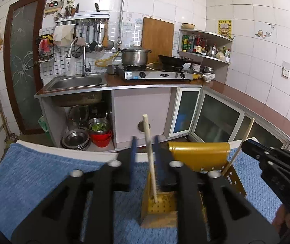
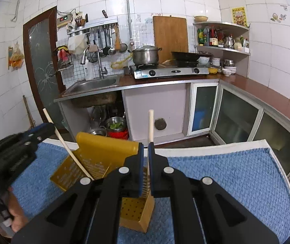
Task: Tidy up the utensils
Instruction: 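Lower both chopsticks into the yellow caddy and open both tools, then grasp another chopstick with the left tool while the right tool grasps the green frog-handled fork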
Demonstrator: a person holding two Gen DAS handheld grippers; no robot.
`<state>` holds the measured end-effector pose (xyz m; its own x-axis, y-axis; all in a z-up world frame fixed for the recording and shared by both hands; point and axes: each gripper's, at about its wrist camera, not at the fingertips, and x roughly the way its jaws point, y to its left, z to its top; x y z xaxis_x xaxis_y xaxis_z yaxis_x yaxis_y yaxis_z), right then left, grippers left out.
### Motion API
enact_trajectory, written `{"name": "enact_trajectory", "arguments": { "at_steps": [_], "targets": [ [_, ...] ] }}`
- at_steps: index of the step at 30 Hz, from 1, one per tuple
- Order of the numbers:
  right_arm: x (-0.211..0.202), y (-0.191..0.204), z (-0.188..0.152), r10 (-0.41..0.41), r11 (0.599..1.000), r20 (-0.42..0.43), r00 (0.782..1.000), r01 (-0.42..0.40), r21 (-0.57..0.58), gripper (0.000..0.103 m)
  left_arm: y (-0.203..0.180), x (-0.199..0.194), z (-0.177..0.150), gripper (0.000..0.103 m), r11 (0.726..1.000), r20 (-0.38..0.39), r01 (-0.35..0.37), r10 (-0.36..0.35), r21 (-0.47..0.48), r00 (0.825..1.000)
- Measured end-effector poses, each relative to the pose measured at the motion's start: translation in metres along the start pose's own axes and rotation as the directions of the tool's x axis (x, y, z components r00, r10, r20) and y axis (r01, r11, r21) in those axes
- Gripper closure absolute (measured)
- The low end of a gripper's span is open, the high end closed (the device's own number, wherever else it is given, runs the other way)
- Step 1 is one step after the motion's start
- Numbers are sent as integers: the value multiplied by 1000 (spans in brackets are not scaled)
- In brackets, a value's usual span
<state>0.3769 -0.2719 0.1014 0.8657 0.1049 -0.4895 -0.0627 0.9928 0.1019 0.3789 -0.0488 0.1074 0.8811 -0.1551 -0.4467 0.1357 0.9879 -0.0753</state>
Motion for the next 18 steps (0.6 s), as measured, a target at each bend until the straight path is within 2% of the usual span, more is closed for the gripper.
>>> {"name": "enact_trajectory", "arguments": {
  "at_steps": [3, 4, 5, 6, 7, 9, 12, 14, 18],
  "targets": [
    [-7, 0, -3, 4, 1000, -6, 1000, -4, 2, 96, 7, -22, -3, 43, 999, 14, -32, 32, -3, 999],
    [-10, 0, -2, 0, 1000, -6, 1000, 0, 1, 88, 10, -28, -3, 40, 999, 11, -40, 40, -1, 999],
    [-15, -1, -3, 1, 1000, -6, 1000, -1, 5, 64, 13, -34, -5, 35, 999, 5, -45, 45, -2, 999],
    [-20, -3, -4, 0, 1000, -5, 1000, 0, 11, 51, 18, -41, -7, 31, 999, 1, -52, 52, -8, 999],
    [-27, -4, -6, -6, 1000, 7, 1000, 6, 18, 43, 22, -46, -9, 28, 998, -3, -56, 56, -17, 998],
    [-36, -4, -10, -22, 1000, 13, 1000, 22, 10, 43, 29, -58, -15, 16, 997, -9, -64, 64, -31, 998],
    [-48, -7, -20, -44, 999, 6, 999, 44, 5, 40, 36, -74, -27, 7, 997, -20, -74, 74, -34, 997],
    [-56, -9, -29, -75, 997, 5, 997, 75, 7, 30, 39, -81, -36, 6, 996, -32, -78, 76, -37, 997],
    [-69, -11, -52, -119, 993, -10, 993, 119, -3, 23, 41, -91, -60, 5, 997, -88, -65, 61, -40, 994]
  ]
}}
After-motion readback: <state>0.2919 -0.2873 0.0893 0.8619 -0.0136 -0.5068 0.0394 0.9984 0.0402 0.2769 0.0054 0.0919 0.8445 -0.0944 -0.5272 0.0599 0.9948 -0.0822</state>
